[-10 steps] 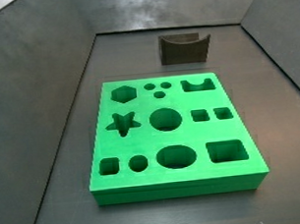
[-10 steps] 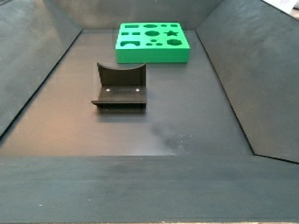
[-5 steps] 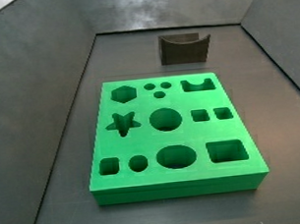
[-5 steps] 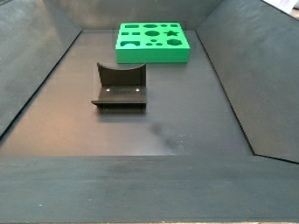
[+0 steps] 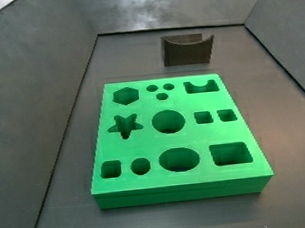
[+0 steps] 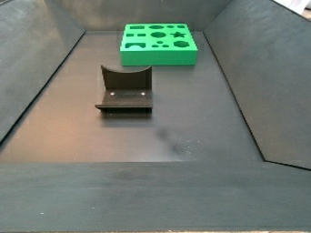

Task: Pick up the star object. Move up. Move to above the board. Insert the star object.
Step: Insert the star object.

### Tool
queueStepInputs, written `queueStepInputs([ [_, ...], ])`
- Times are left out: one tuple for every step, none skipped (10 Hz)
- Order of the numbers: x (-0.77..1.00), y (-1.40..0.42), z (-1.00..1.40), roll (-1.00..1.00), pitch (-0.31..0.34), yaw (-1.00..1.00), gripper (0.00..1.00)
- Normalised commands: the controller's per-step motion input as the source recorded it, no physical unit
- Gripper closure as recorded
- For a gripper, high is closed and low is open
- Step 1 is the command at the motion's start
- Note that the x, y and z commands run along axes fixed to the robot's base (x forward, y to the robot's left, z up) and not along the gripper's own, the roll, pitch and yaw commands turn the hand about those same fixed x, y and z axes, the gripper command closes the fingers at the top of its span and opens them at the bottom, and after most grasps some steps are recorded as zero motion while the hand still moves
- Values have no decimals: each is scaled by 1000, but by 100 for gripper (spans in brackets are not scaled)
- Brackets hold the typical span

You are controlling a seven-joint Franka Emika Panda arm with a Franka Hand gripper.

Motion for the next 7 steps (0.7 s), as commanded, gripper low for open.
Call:
queueStepInputs([
  [-277, -226, -606, -9, -1, -334, 100],
  [-283, -243, -591, 0, 0, -529, 100],
  [-323, -249, -643, 0, 0, -629, 100],
  [-257, -243, -657, 0, 0, -677, 100],
  [-129, -309, -683, 0, 0, -726, 100],
  [-11, -374, -591, 0, -1, -749, 100],
  [3, -406, -546, 0, -34, -677, 100],
])
